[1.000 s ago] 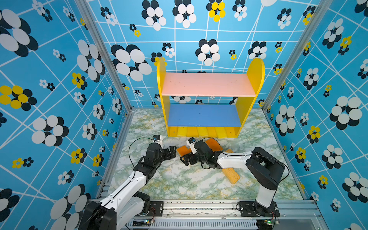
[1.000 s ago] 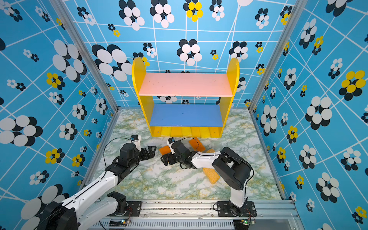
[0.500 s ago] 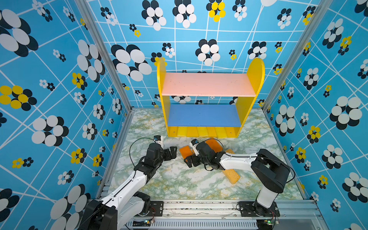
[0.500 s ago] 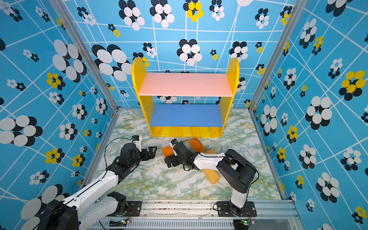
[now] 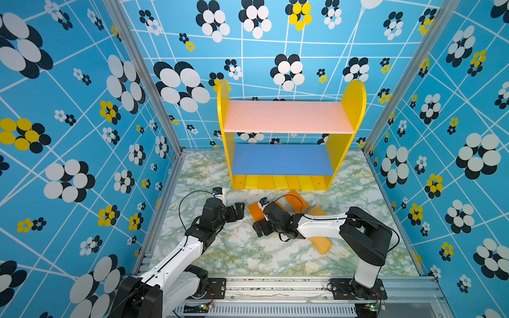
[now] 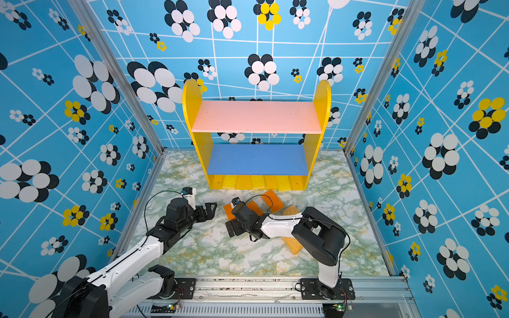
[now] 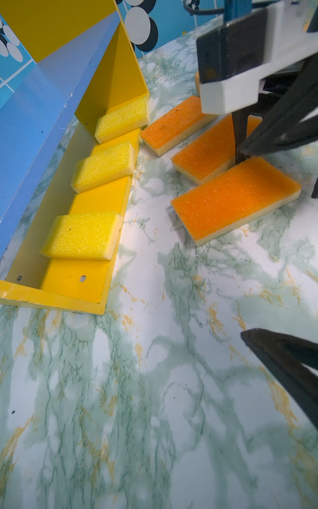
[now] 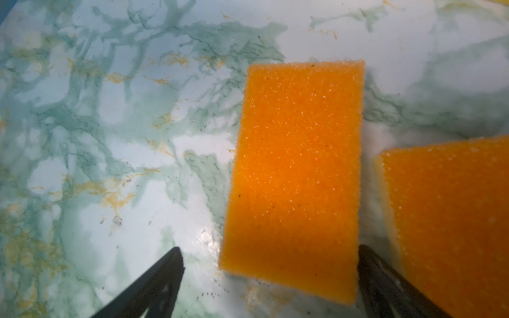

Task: Arrange cleaning sponges on a shelf
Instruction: Pick up the cleaning sponge at the center of the table.

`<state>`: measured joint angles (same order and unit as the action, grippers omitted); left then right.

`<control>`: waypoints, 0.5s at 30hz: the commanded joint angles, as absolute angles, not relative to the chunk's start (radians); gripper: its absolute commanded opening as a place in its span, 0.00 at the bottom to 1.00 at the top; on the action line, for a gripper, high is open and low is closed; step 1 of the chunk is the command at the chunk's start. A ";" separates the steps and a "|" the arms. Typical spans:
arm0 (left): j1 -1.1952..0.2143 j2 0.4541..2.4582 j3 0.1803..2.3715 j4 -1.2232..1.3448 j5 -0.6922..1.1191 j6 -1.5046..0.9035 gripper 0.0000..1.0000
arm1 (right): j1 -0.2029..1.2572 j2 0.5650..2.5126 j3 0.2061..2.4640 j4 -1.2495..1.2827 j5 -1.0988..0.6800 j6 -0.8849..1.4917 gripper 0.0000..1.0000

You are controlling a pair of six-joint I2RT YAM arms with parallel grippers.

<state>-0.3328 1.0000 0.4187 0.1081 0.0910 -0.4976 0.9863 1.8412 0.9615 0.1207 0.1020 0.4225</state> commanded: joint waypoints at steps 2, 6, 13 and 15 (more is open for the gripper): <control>-0.322 0.983 0.409 0.118 0.102 -0.488 0.99 | 0.996 1.874 1.002 0.074 0.159 0.404 0.99; -0.320 0.990 0.410 0.130 0.101 -0.482 0.99 | 1.014 1.883 1.021 0.042 0.200 0.400 0.99; -0.319 1.040 0.442 0.136 0.128 -0.489 0.99 | 1.026 1.907 1.047 0.015 0.216 0.400 0.99; -0.319 1.047 0.448 0.137 0.129 -0.497 0.99 | 1.031 1.913 1.054 0.007 0.221 0.397 0.99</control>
